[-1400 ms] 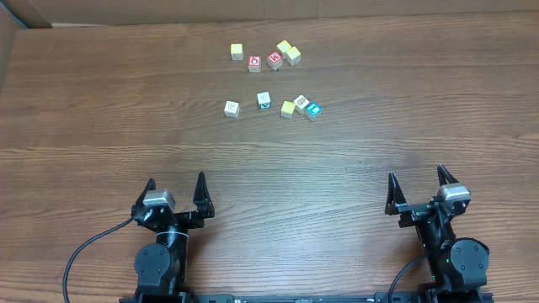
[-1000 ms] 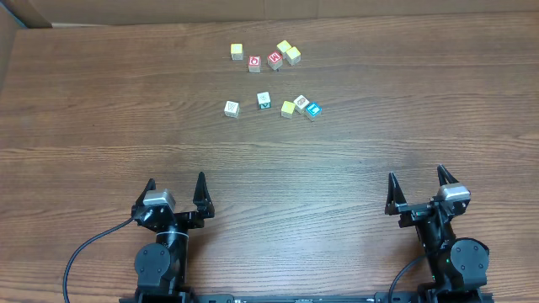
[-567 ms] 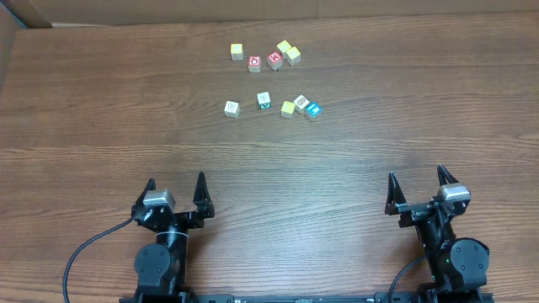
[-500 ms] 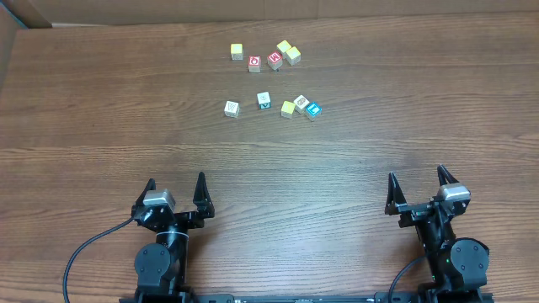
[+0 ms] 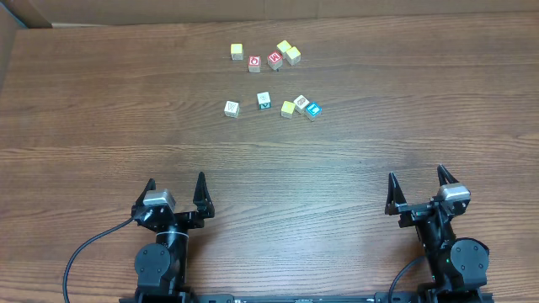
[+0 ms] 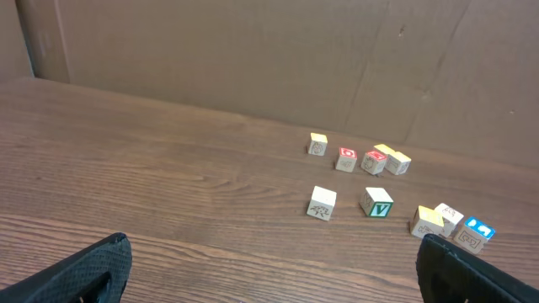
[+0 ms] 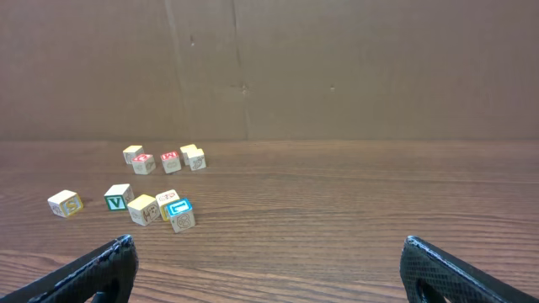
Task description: Flip 5 blocks
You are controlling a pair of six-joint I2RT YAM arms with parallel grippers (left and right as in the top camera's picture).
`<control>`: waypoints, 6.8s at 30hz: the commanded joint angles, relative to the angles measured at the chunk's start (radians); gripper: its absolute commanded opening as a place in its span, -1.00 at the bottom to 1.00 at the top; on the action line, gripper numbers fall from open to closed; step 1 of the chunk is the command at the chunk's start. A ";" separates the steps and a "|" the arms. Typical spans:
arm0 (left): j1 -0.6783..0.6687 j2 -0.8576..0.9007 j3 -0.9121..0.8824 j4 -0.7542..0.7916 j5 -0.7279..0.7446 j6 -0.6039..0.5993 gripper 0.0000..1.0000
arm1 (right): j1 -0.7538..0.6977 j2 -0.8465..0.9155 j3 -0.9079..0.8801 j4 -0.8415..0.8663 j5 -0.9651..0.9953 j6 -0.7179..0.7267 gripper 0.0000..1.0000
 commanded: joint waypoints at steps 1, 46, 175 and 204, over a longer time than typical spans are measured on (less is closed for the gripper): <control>0.006 -0.009 -0.004 0.000 0.005 0.027 0.99 | -0.005 -0.008 -0.011 0.006 -0.001 -0.004 1.00; 0.006 -0.009 -0.004 0.000 0.005 0.027 0.99 | -0.004 -0.002 0.240 -0.198 -0.091 0.050 1.00; 0.054 1.861 1.570 -0.782 0.050 -0.192 0.99 | 0.506 2.203 1.785 -0.457 0.179 0.244 0.45; 0.053 1.861 1.570 -0.783 0.051 -0.192 0.99 | 0.508 2.358 1.786 -0.277 0.052 0.240 -0.28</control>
